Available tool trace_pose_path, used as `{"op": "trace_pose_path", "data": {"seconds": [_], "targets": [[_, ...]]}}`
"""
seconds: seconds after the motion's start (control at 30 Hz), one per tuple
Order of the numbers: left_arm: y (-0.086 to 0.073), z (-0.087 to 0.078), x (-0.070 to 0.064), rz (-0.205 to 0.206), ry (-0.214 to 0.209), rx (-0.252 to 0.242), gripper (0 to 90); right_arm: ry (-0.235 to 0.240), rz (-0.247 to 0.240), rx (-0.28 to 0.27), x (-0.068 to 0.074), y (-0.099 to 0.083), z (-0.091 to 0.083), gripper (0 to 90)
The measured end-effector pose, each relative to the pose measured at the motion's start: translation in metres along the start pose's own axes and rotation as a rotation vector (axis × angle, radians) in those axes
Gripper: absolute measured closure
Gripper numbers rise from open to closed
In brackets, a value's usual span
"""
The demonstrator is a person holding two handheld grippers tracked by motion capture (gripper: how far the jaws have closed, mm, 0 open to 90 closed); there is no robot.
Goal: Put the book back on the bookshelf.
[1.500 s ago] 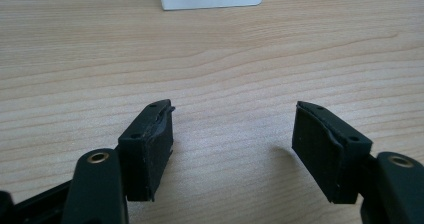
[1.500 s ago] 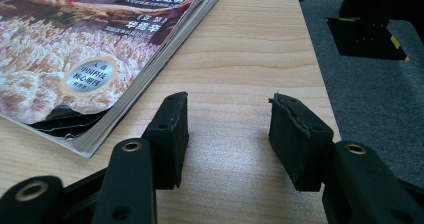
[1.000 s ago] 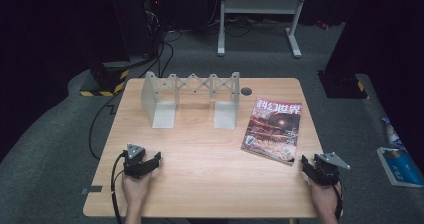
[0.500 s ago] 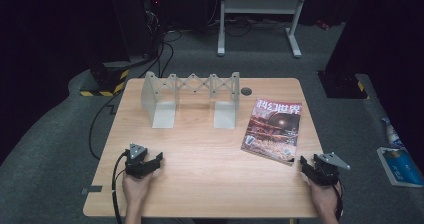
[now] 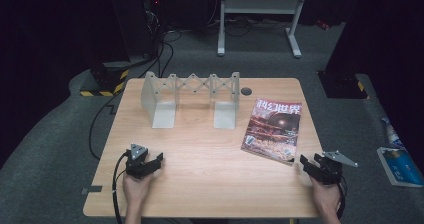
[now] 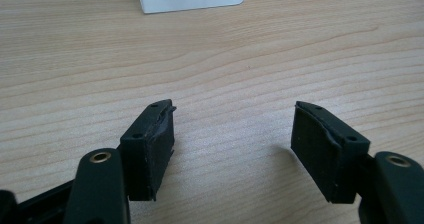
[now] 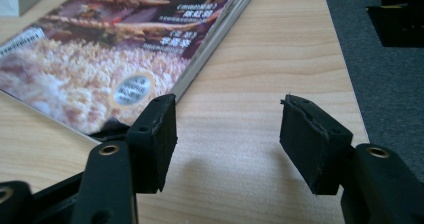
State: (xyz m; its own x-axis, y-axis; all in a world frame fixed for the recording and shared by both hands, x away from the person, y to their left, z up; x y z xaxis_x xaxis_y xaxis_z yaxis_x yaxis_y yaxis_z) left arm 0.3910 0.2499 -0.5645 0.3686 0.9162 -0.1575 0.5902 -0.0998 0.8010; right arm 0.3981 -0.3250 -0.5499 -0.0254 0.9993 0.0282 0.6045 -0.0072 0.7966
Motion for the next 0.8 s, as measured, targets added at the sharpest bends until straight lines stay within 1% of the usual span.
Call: {"op": "trace_pose_path", "data": {"seconds": [0.03,0.07,0.13,0.33,0.47,0.5,0.53,0.57,0.6,0.63,0.73,0.77,0.8], "targets": [[0.0,0.0,0.0,0.0,0.0,0.0,33.5,0.0,0.0,0.0,0.0,0.0,0.0,40.0],[0.0,0.0,0.0,-0.005,-0.003,-0.001,33.5,0.009,0.037,-0.014,-0.001,0.004,-0.001,40.4],[0.0,0.0,0.0,-0.006,-0.003,-0.002,33.3,0.008,0.046,-0.021,-0.001,0.008,-0.001,40.3],[0.0,0.0,0.0,-0.004,-0.005,0.003,33.0,0.013,0.021,-0.026,0.003,0.014,0.0,39.5],[0.0,0.0,0.0,-0.011,-0.004,-0.003,33.0,0.02,0.005,-0.032,0.008,0.018,0.003,38.6],[0.0,0.0,0.0,-0.015,-0.005,-0.004,33.0,0.034,0.006,-0.031,0.01,0.02,0.005,37.8],[0.0,0.0,0.001,-0.016,-0.006,-0.005,33.0,0.036,0.001,-0.027,0.012,0.021,0.007,37.4],[0.0,0.0,0.001,-0.016,-0.005,-0.005,33.0,0.037,-0.01,-0.027,0.014,0.022,0.008,37.2],[0.0,0.0,0.001,-0.016,-0.005,-0.005,33.0,0.037,-0.01,-0.027,0.014,0.022,0.008,37.2],[0.0,0.0,0.001,-0.017,-0.004,-0.006,32.9,0.038,-0.028,-0.012,0.018,0.024,0.012,36.4],[0.0,0.0,0.001,-0.02,-0.002,-0.007,33.0,0.038,-0.038,-0.011,0.021,0.027,0.015,35.8],[0.0,0.0,0.001,-0.024,-0.002,-0.008,33.0,0.036,-0.049,-0.004,0.025,0.031,0.02,34.5],[0.0,0.0,0.001,-0.024,-0.002,-0.008,32.9,0.036,-0.049,-0.004,0.025,0.031,0.02,34.5]]}}
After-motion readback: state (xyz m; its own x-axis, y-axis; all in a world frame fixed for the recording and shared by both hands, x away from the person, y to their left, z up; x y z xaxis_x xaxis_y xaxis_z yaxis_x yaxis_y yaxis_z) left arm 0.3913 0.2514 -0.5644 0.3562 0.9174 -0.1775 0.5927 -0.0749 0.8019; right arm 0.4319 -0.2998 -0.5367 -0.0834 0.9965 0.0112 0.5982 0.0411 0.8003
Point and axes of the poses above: each handheld gripper's, and its own axes: z roughly forward along the jaws, y roughly out of its top, x roughly to its left, the point moved 5 cm from there along z, roughly forward along the jaws, and after that the axes turned 10 degrees about -y, right-handed, at the moved point
